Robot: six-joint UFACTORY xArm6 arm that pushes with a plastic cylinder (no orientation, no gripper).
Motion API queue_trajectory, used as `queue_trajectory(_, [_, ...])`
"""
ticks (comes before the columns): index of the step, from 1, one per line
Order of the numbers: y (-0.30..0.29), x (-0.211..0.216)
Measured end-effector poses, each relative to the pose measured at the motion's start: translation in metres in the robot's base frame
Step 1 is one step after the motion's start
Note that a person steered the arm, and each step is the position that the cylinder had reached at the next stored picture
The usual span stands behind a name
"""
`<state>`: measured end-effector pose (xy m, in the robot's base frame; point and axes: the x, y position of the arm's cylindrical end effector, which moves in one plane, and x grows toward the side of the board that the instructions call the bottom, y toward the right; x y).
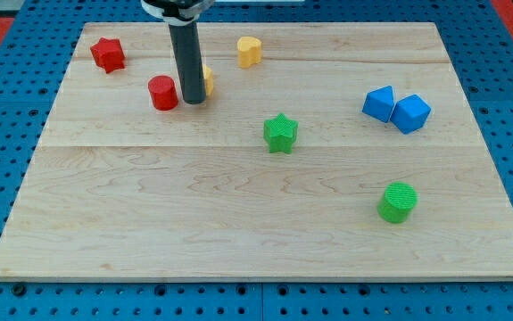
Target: Place the yellow hexagon to the right side of the yellow heart
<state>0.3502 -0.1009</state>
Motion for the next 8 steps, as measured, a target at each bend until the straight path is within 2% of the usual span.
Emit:
queue_trajectory(1, [-0.052, -0.013])
queue_trajectory(2, [-0.021, -0.038])
queue_trajectory(3, [0.083, -0.04])
queue_trajectory(6, [0.103, 0.013])
queue_trajectory(7, [0.137, 0.016])
queue_trajectory(8, [0.181, -0.032])
